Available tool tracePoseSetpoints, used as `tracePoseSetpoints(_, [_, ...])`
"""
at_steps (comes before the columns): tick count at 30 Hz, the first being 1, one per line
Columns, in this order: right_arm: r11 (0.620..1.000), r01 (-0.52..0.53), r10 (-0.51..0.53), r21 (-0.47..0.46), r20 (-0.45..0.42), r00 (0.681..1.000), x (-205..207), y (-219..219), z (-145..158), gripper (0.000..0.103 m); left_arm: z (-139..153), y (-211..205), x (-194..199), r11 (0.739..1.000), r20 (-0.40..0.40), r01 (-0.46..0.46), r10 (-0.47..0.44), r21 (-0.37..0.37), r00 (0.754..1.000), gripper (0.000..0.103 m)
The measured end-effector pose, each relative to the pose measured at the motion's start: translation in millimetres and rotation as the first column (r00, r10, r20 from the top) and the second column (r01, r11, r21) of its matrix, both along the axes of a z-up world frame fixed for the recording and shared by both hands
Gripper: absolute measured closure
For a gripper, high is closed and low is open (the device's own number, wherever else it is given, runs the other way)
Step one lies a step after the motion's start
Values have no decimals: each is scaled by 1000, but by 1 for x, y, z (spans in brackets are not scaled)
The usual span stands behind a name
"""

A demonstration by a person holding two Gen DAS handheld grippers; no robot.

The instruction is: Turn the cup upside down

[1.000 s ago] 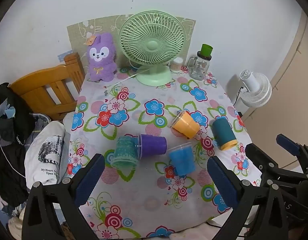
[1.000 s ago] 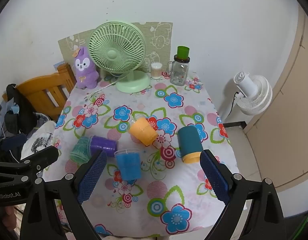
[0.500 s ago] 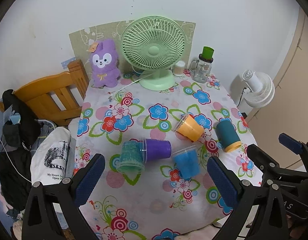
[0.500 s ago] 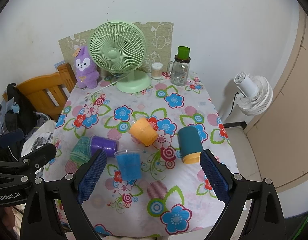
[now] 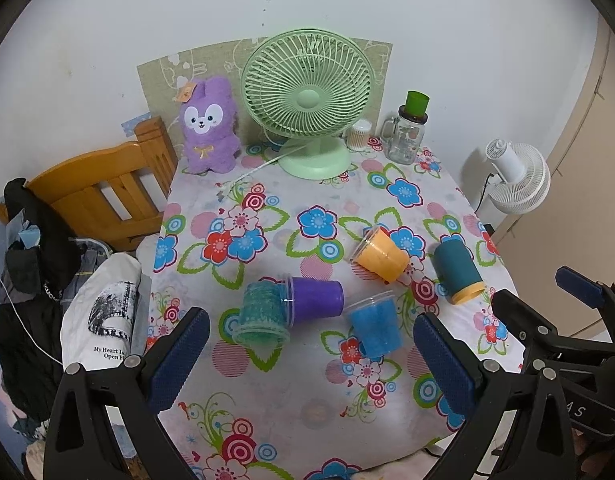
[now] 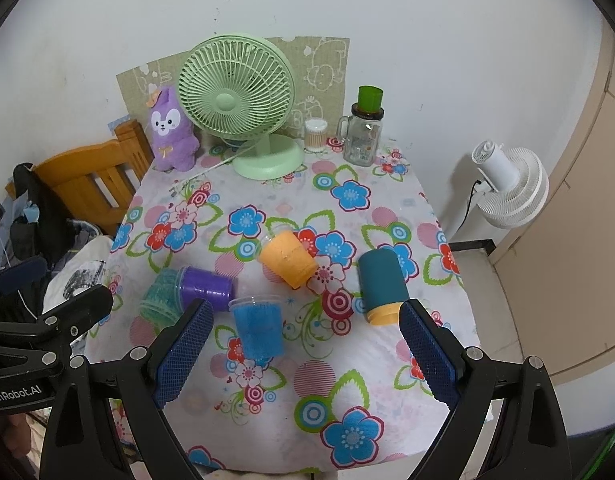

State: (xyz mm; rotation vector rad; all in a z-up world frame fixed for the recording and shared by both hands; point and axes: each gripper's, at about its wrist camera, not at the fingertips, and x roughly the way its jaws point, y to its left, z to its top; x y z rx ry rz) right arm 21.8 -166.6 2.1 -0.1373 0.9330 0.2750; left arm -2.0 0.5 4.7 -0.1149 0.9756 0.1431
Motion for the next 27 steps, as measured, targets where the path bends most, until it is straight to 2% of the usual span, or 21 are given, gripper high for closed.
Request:
tracePoseSetpoints(19, [1000, -13, 13, 10, -4, 1000, 25, -12, -2, 7, -7, -10, 19, 1000, -40, -2, 1, -14, 999, 0])
tracePoseSetpoints(27, [1000, -23, 22, -22, -56, 998, 50, -15, -18, 7, -29, -16, 34, 999, -97, -20, 16, -47, 995, 0])
